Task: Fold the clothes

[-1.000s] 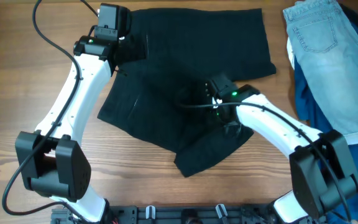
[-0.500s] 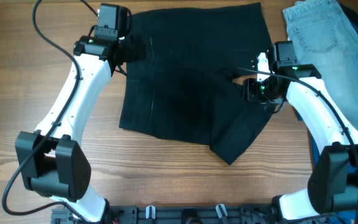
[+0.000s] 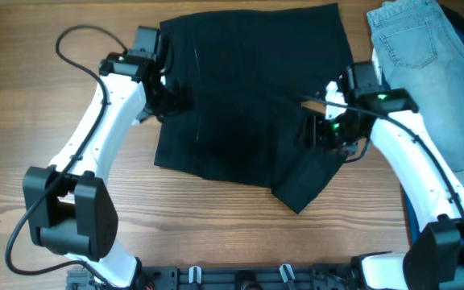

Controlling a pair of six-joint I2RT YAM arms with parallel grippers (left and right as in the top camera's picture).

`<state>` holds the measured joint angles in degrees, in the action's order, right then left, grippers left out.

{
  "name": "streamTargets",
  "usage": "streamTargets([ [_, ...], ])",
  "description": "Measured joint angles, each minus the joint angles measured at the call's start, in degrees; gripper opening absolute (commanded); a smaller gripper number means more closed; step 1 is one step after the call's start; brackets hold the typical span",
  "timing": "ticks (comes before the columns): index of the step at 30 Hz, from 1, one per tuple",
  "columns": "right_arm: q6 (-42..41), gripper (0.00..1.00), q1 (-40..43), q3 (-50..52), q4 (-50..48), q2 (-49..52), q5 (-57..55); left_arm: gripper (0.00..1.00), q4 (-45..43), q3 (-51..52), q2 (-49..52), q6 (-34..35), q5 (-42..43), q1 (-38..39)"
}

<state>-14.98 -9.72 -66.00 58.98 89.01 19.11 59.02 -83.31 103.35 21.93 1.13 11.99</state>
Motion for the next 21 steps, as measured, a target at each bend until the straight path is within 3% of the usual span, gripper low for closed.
streamTargets([
  [5,-15.02,0.73,-4.85,3.15,0.28,-0.11,-4.09,0.99,-0.13,8.5,0.33,9.27,0.5,0.0],
  [8,-20.24,0.74,-6.88,4.02,0.2,-0.11,-5.75,0.91,-0.33,12.39,0.37,15.28,0.5,0.0],
  [11,-21.51,0.73,-8.74,6.67,-0.9,-0.35,-6.32,0.78,-1.51,15.26,0.37,20.76,0.5,0.02],
  [19,-21.44,0.73,-11.63,14.99,-2.95,-0.48,-6.54,0.7,-10.99,23.41,0.57,28.15,0.5,2.36],
  [20,-21.44,0.73,-11.63,14.99,-3.3,-0.5,-6.54,0.62,-12.09,23.98,0.37,28.89,0.48,2.67],
  [21,-21.42,0.73,-11.63,14.99,-3.32,-0.5,-6.54,0.4,-13.25,24.52,0.13,29.44,0.55,2.8],
])
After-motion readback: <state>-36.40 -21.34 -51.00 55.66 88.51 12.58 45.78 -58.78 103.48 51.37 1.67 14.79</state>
